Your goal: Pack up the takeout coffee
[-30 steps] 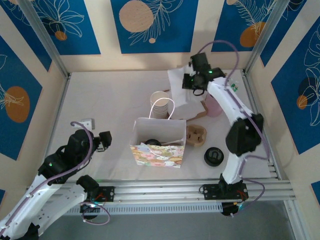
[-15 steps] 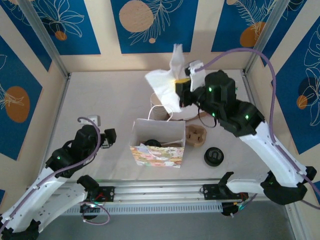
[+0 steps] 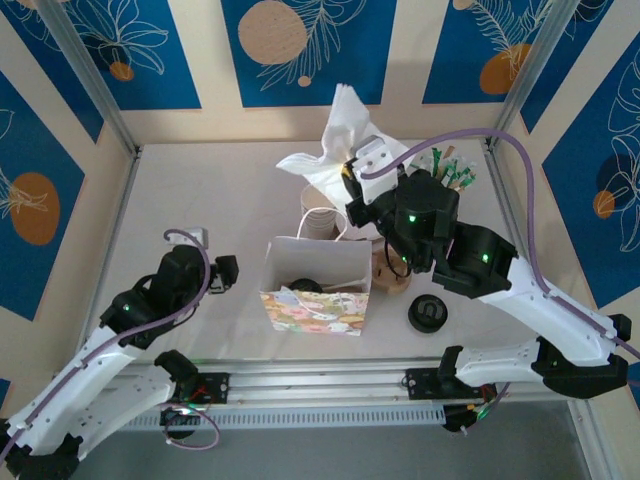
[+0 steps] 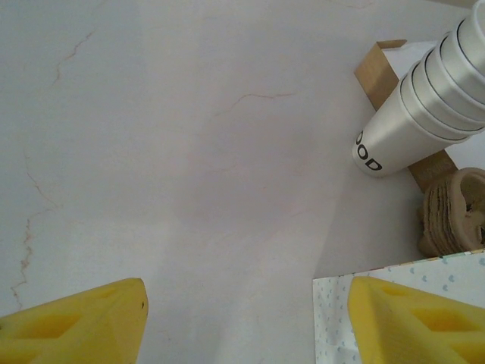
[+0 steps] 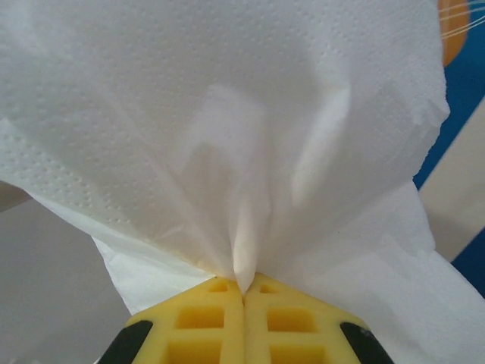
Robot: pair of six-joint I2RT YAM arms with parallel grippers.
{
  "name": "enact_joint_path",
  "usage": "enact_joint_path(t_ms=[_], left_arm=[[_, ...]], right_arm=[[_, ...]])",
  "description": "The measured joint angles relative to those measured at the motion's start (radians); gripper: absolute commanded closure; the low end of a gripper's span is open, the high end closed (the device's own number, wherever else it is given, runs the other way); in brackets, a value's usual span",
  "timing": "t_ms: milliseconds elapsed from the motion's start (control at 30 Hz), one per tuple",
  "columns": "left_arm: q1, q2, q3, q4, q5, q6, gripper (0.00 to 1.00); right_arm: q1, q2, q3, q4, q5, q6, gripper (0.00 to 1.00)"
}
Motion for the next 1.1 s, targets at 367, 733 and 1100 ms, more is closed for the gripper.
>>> enact_joint_path(t_ms=[367,733,1100], left_arm=[[0.0,0.005,0.0,0.001,0.0,0.0,0.3],[0.0,0.006,-0.002,0.013,0.005,0.0,0.3],[0.0,0.022,-0.012,0.021,0.008,0.0,0.3]], right_arm=[[0.08,-0.004,0.058,-0.01,-0.009,-0.025,1.0],[0.093,0.077,-0.091,-0.206,-0.118,0.158,1.0],[0.093,0.086,-0.132,-0.346,-0.297,0.252,1.0]])
